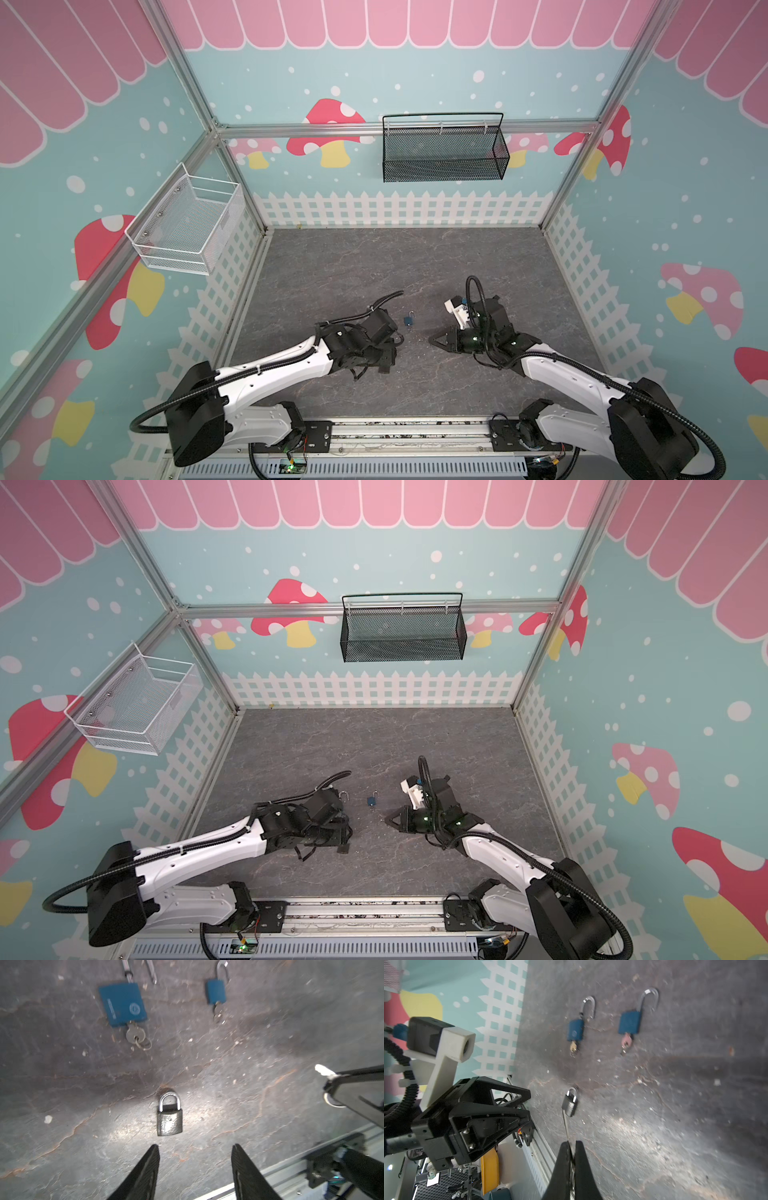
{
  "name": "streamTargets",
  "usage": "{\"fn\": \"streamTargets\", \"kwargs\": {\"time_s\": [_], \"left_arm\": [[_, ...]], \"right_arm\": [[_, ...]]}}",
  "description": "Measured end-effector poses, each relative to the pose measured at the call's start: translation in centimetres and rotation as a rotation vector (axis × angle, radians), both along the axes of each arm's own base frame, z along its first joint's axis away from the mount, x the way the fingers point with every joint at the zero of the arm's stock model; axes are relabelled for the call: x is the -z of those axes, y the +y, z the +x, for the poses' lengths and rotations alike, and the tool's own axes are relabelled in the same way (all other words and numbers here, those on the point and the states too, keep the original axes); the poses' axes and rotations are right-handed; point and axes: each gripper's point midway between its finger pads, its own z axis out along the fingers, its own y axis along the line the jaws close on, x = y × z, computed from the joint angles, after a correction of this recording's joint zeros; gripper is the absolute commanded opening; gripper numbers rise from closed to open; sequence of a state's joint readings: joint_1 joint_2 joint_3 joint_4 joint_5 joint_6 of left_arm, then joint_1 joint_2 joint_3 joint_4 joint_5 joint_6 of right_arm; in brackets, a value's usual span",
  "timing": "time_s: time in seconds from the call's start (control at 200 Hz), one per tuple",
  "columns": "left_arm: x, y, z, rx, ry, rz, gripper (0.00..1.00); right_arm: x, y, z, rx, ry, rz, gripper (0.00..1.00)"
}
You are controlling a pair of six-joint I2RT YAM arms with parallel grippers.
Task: Unlock with the key
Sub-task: 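Lower the open left gripper onto the black padlock and close on it, then lift the black padlock with the left gripper while the right gripper holds the key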
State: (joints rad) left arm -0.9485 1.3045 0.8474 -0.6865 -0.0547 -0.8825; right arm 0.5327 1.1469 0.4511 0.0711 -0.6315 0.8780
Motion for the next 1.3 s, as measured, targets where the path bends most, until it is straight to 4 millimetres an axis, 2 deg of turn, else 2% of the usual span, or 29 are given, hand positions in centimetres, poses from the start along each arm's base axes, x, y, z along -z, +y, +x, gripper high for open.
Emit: {"fn": "streamTargets", "kwargs": {"time_s": [0.08, 0.235, 0.515, 0.785, 1.301], "left_arm": [[1.6, 0.3, -0.7, 0.007, 0.041, 0.060, 0.59], [3.9, 0.8, -1.2, -0.003, 0.095, 0.145, 0.60], [6.2, -0.4, -0.3, 0.002, 0.136, 0.235, 0.60], [7.2, -0.5, -0.3, 0.008, 0.159, 0.276, 0.55], [7.4, -1.0, -0.9, 0.029, 0.179, 0.285, 0.44]], "right_arm": [[0.6, -0.5, -0.5, 0.017, 0.006, -0.005, 0.00], [-0.2, -0.8, -0.3, 0.042, -0.045, 0.016, 0.00], [0.0, -0.9, 0.1, 0.066, -0.044, 0.013, 0.00], [0.0, -0.9, 0.1, 0.066, -0.044, 0.013, 0.00], [1.1, -0.8, 0.0, 0.056, -0.010, -0.001, 0.00]]}}
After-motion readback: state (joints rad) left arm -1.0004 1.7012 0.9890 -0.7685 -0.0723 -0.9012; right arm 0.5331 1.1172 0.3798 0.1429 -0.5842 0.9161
